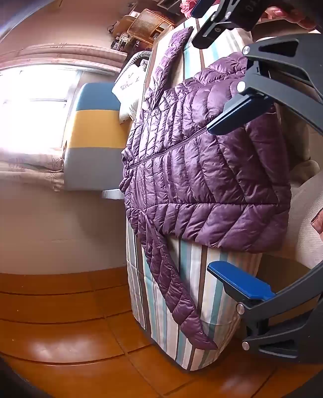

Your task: Fold large clothes

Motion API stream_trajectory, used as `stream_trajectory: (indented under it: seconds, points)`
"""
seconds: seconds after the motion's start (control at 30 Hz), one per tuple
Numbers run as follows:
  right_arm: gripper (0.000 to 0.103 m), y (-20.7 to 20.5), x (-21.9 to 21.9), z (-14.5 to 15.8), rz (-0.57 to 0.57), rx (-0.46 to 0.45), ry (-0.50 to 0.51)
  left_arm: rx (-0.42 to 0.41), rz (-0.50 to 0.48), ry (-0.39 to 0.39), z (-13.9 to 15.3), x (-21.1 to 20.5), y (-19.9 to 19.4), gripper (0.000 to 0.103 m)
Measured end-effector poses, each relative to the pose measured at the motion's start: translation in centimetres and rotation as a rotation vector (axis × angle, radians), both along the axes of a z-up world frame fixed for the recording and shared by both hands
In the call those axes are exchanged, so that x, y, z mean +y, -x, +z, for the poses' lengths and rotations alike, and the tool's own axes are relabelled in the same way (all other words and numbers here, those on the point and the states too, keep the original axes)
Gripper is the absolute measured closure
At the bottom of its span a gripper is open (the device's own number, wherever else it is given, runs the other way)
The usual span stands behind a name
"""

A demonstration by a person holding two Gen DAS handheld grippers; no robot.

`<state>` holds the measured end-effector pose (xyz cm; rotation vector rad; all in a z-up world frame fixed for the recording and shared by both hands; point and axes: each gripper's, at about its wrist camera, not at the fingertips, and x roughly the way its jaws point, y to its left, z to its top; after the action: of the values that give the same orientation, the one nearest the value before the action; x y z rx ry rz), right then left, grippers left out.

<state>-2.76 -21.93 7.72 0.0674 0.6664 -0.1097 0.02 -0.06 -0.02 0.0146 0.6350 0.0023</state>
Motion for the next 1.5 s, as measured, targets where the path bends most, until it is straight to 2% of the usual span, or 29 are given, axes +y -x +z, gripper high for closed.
stream_trajectory:
  seconds: [1.5]
  points:
    - [0.003, -0.04, -0.25, -0.25, 0.003, 0.019, -0.024, -0.012, 0.007, 0.012, -0.2, 0.28, -0.04, 0.002]
